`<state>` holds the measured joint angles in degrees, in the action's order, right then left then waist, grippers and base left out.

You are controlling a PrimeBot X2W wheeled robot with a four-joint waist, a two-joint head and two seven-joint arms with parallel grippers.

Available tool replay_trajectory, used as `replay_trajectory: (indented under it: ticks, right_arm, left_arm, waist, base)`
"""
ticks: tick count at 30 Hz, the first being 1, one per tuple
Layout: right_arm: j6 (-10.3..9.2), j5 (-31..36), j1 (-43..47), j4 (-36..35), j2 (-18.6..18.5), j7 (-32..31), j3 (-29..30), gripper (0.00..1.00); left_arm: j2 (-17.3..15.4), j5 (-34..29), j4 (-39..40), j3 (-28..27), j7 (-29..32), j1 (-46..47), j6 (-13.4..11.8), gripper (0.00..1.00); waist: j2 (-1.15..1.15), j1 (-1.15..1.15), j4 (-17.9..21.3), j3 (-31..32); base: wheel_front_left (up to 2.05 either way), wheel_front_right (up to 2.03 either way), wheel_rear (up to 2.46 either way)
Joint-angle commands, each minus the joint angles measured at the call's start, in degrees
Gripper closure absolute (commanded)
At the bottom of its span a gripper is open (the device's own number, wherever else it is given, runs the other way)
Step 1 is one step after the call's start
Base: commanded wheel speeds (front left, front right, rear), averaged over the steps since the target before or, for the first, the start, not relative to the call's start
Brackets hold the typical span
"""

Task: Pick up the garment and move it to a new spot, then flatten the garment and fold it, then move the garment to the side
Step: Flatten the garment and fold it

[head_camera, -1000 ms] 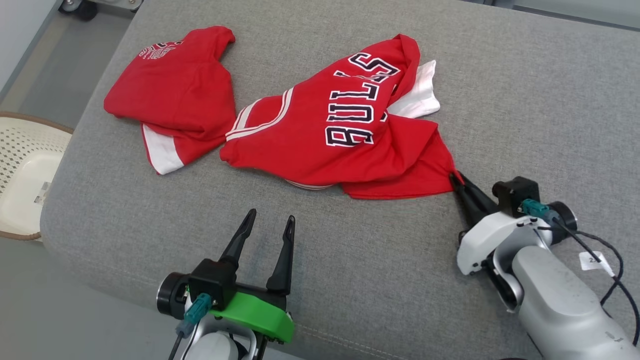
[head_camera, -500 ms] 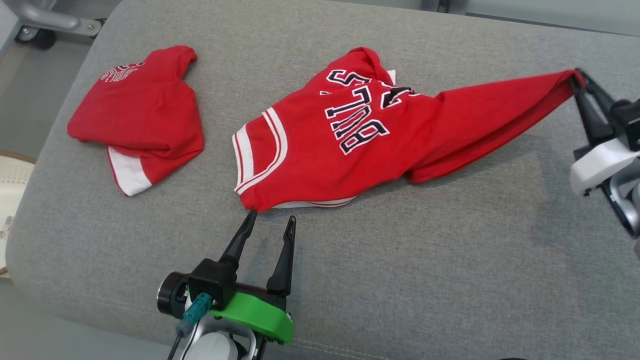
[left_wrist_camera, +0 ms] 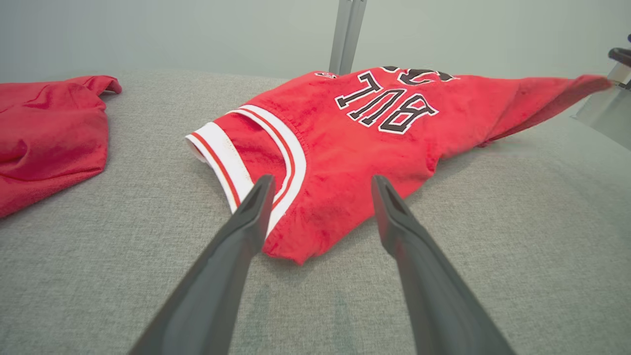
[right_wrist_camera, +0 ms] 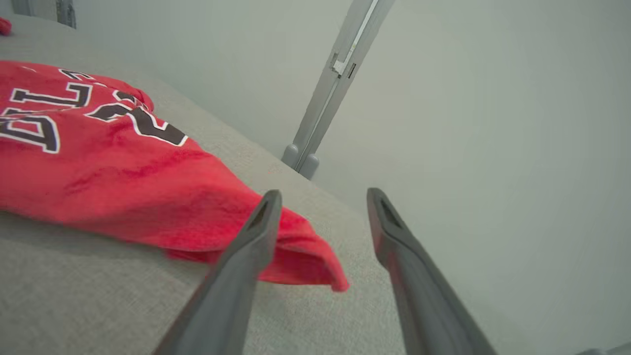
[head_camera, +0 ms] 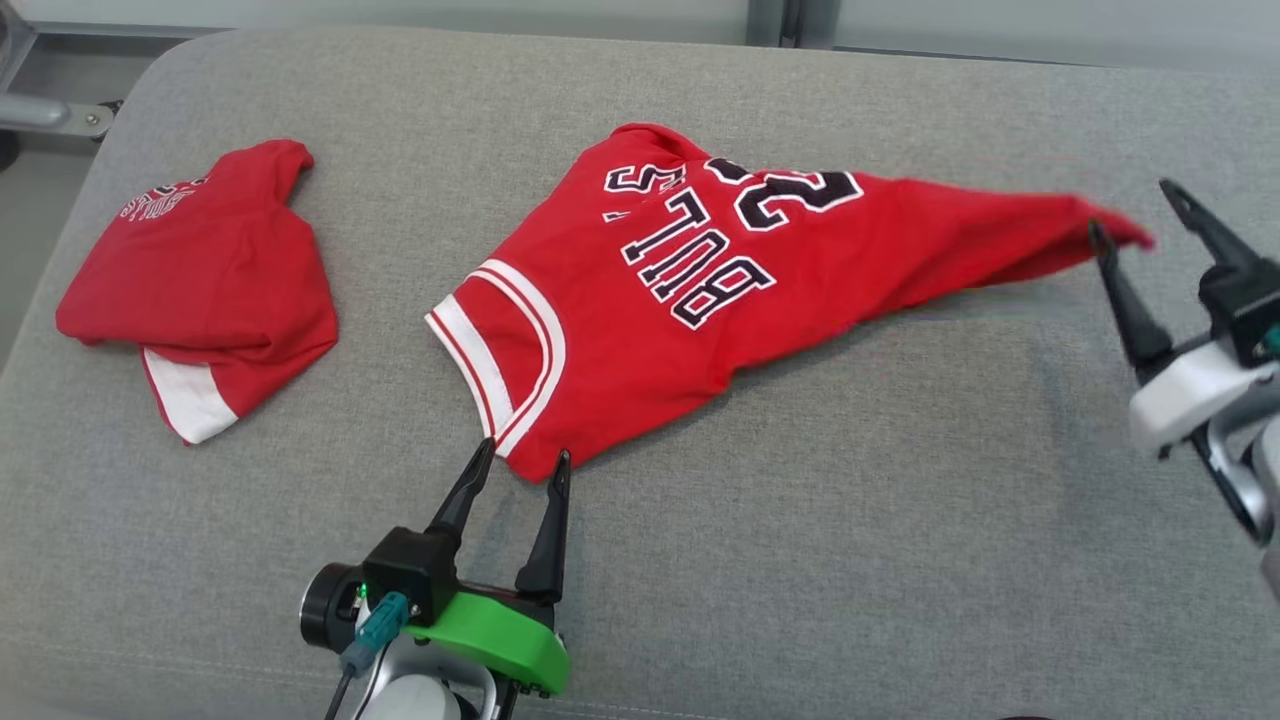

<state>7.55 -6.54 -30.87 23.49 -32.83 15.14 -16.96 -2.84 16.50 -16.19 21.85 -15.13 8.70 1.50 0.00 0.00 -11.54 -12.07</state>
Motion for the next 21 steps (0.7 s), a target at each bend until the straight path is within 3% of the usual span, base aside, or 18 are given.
replay_trajectory:
  ticks: [1, 10, 21]
  right_arm:
    - [-0.12, -0.84, 3.37, -0.09, 1.07, 0.01, 1.32, 0.00]
    - [-0.12, -2.35, 18.60, -3.04, 9.85, 0.01, 7.64, 0.00]
    - [-0.11, -1.83, 21.10, -5.64, 14.98, 0.01, 8.25, 0.00]
  left_arm:
    - [-0.13, -0.45, -0.36, -0.65, -0.03, -0.85, 0.13, 0.00]
    - [-0.13, -1.21, -3.15, -3.87, -0.02, -1.42, 0.35, 0.00]
    - [-0.15, -1.39, -8.96, -7.61, -0.03, 3.41, 0.85, 0.00]
  waist:
    - [0.00, 0.00, 1.06, 0.88]
    - [0.00, 0.00, 5.71, 3.30]
    - [0.00, 0.00, 10.54, 1.00]
  base:
    - [0.00, 0.00, 0.00]
    - [0.00, 0.00, 0.00]
    - [0.00, 0.00, 0.00]
